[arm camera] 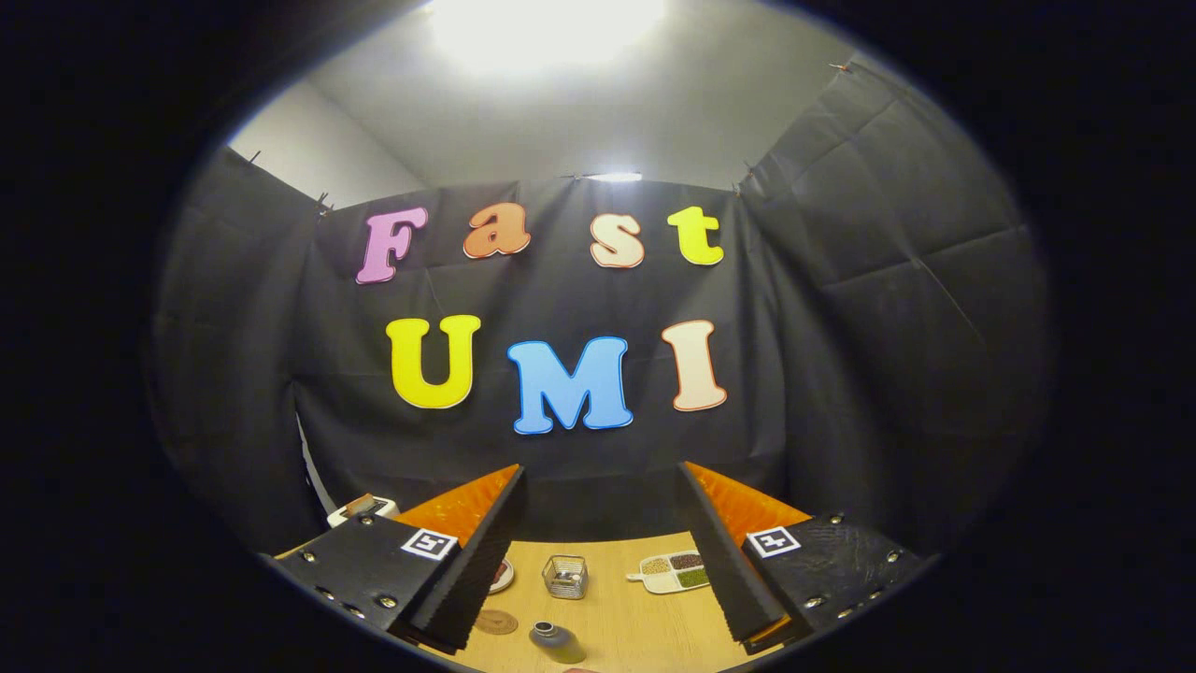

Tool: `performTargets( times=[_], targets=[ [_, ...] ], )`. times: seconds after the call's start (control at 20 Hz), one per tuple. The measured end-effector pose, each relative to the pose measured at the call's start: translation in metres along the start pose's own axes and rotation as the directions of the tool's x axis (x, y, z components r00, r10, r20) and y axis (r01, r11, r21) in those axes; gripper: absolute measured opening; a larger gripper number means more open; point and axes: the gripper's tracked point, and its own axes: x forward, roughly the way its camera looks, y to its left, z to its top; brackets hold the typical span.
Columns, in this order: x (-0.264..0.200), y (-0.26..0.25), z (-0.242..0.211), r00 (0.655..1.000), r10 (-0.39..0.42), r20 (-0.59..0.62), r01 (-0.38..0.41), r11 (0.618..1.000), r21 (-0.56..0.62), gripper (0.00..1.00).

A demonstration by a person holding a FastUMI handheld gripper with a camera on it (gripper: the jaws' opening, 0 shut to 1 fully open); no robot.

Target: Take the bottle from table, then pour the juice into the cup, finally place the bottle on the coaster

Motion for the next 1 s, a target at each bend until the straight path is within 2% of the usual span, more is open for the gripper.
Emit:
performTargets(
  times=[0.2, 0.4, 0.65, 1.0],
  targets=[
    [-0.001, 0.014, -0.053, 0.998, 0.053, -0.029, -0.051, 0.996, 0.066, 0.97],
    [0.001, 0.013, -0.123, 0.998, 0.016, -0.057, -0.016, 1.0, -0.006, 0.97],
    [0.009, 0.043, -0.179, 0.991, 0.094, -0.093, -0.094, 0.996, -0.005, 0.97],
    [0.023, 0.056, -0.258, 0.979, 0.092, -0.18, -0.09, 0.996, 0.017, 0.97]
  ],
)
